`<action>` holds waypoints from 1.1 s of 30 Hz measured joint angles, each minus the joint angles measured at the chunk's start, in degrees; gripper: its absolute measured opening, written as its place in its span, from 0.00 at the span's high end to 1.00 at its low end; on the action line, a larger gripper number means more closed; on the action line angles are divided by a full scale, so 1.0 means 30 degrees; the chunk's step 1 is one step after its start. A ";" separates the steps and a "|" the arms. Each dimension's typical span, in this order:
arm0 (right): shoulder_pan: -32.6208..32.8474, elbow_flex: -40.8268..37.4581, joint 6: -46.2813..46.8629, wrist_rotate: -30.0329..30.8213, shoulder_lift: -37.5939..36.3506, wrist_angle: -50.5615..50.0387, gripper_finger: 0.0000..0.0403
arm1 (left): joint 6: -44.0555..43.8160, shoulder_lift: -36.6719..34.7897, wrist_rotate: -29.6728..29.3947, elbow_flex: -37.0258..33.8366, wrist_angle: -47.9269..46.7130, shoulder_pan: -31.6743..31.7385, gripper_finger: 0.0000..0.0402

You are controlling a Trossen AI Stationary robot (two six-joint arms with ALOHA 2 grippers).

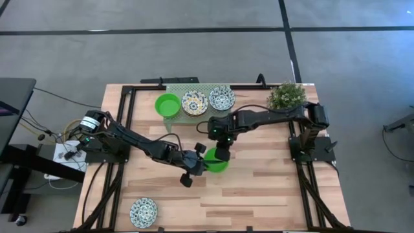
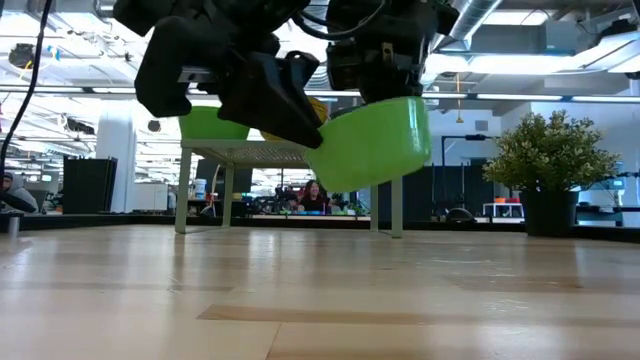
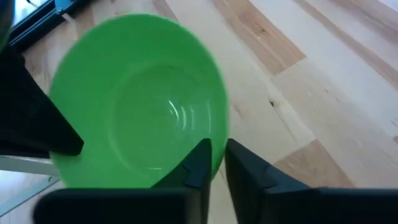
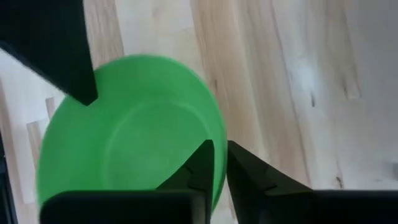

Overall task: Pick & Place Mini bowls
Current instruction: Stack the green bowl on the green bowls on the shelf

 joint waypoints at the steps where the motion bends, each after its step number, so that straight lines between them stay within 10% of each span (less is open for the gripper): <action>1: -0.0073 0.0000 -0.0033 0.0000 0.0000 0.0082 0.89 | 0.0000 0.0000 -0.0026 0.0000 0.0022 0.0000 0.91; 19: -0.0170 0.2699 -0.0504 0.0059 -0.0015 -0.3499 0.73 | -0.4537 -0.0050 0.1908 0.0000 -0.0468 -0.1581 0.98; 33: 0.3219 0.1549 -0.0396 1.0095 -0.6885 -0.7378 0.74 | -1.2193 -0.5782 -0.8059 -0.0015 -0.7408 -0.5474 0.98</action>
